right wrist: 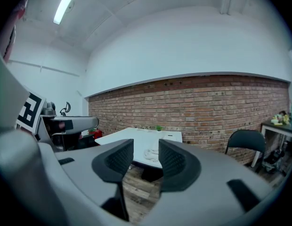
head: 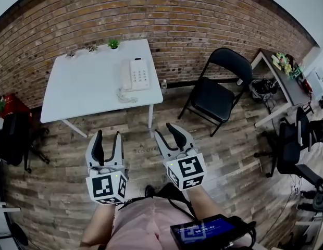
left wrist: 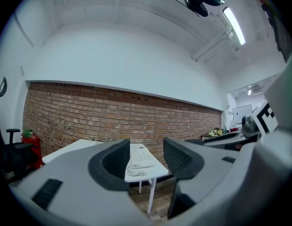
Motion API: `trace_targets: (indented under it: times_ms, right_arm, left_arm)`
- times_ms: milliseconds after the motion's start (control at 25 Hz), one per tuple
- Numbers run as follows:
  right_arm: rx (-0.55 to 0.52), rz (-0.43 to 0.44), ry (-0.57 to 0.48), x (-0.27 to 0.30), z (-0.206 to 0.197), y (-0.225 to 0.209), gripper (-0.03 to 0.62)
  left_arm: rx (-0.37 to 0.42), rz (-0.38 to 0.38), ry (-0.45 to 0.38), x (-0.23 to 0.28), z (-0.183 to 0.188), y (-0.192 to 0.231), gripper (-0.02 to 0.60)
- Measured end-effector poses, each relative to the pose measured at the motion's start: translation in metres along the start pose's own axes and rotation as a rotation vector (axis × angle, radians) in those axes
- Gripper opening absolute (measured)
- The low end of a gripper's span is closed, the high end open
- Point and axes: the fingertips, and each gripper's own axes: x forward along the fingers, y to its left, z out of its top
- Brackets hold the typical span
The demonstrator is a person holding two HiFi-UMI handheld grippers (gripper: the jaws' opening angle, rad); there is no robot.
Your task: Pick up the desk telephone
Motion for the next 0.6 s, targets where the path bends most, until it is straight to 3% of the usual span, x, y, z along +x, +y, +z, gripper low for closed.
trace_targets:
  times_ms: [600]
  right_arm:
    - [0.062, -0.010, 0.043, 0.093, -0.016, -0.065, 0.170]
  left_arm:
    - [0.032, -0.054, 0.110, 0.109, -0.040, 0.004, 0.232]
